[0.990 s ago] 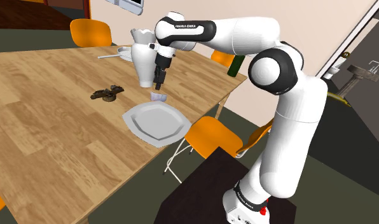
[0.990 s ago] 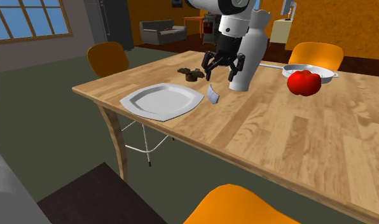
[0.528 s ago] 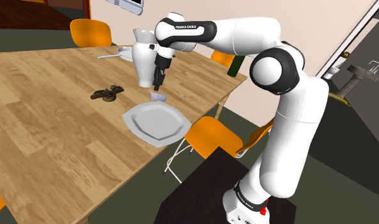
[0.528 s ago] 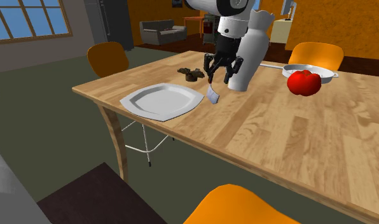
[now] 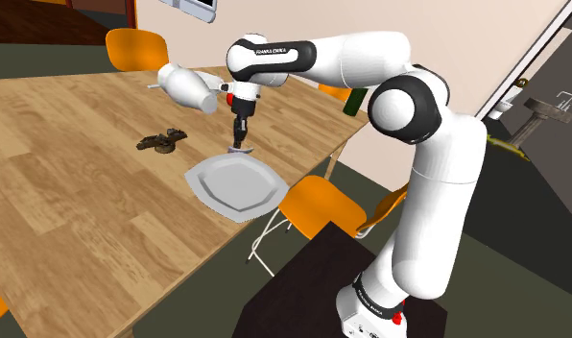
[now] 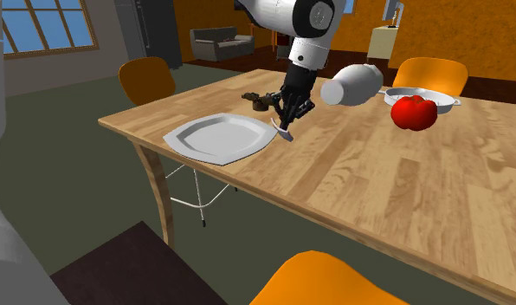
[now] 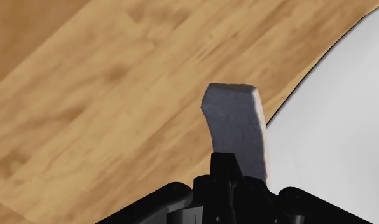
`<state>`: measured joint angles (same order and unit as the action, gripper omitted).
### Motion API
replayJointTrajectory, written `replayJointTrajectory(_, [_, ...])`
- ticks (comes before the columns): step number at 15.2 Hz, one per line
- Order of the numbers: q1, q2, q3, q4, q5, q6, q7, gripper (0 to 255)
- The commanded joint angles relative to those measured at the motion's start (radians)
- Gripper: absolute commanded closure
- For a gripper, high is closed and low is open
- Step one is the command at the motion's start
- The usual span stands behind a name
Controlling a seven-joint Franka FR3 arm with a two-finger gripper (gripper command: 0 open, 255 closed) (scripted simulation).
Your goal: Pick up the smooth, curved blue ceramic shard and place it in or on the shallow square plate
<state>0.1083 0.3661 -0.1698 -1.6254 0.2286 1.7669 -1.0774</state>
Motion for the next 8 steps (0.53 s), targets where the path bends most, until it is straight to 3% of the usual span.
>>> replayJointTrajectory(1, [0.000,0.000,0.000,0.000,0.000,0.000,0.000,255])
replayJointTrajectory(2, [0.000,0.000,0.000,0.000,0.000,0.000,0.000,0])
replayJointTrajectory(3, [-0.131,-0.048,0.020,-0.089,0.267,0.022,-0.208,0])
replayJointTrajectory(4, [-0.054,-0.026,0.011,-0.043,0.049,0.011,-0.052,0])
replayJointTrajectory(8, [-0.016,-0.147,0.013,-0.146,0.062,0.082,-0.015,0])
